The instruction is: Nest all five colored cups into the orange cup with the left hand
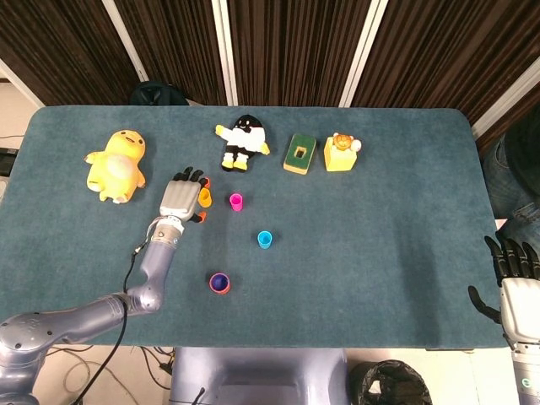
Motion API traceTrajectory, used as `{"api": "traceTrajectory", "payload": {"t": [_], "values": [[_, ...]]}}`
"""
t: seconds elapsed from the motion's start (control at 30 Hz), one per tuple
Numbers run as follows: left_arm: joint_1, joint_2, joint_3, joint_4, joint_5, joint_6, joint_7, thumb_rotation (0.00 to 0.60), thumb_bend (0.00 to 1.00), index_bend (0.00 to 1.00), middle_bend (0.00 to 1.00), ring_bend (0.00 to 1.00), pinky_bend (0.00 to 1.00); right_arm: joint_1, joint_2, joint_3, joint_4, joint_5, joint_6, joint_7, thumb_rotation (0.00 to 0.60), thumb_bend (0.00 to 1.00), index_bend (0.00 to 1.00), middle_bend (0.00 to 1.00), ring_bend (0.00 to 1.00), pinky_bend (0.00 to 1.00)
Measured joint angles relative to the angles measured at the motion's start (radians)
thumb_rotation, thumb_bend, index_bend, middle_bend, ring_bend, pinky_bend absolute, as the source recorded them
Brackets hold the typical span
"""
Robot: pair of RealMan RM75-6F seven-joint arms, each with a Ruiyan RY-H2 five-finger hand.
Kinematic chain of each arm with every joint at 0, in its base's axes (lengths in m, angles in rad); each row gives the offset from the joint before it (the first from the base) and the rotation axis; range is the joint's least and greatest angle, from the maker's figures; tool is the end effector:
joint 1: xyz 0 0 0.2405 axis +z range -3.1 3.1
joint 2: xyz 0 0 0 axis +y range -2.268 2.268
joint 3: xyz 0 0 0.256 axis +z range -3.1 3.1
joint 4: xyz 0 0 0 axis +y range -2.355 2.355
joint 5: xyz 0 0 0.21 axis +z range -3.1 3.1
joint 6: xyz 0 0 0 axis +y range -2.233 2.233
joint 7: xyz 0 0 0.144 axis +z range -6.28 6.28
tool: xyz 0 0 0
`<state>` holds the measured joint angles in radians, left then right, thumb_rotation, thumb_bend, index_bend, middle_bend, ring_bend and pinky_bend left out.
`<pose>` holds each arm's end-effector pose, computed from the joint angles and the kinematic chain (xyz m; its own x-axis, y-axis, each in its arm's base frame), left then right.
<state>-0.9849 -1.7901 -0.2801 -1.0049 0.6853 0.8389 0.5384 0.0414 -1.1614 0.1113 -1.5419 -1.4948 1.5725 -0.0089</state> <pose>-0.1385 0.4335 -0.0486 0.5050 0.2586 0.8235 0.8631 -0.1445 -0.4839 -0.3198 -0.1793 0.1729 0.4250 0.1297 0.8958 -0.9050 0.0422 0.4233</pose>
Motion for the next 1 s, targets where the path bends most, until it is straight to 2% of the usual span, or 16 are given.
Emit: {"api": "traceTrajectory", "payload": {"t": [0.43, 1.0], "values": [[-0.018, -0.067, 0.002, 0.097, 0.051, 0.015, -0.012, 0.6, 0.27, 0.42, 0.18, 0.0, 0.15, 0.001, 0.0, 0.0, 0.001, 0.001, -0.003, 0.003, 0.6, 0.37, 0.07, 0.05, 0.07, 0.04], [-0.014, -0.076, -0.011, 0.103, 0.048, 0.035, 0.029, 0.6, 0.3, 0.42, 0.19, 0.0, 0.15, 0.001, 0.001, -0.001, 0.001, 0.001, -0.004, 0.006, 0.6, 0.37, 0.07, 0.05, 0.07, 0.04]]}}
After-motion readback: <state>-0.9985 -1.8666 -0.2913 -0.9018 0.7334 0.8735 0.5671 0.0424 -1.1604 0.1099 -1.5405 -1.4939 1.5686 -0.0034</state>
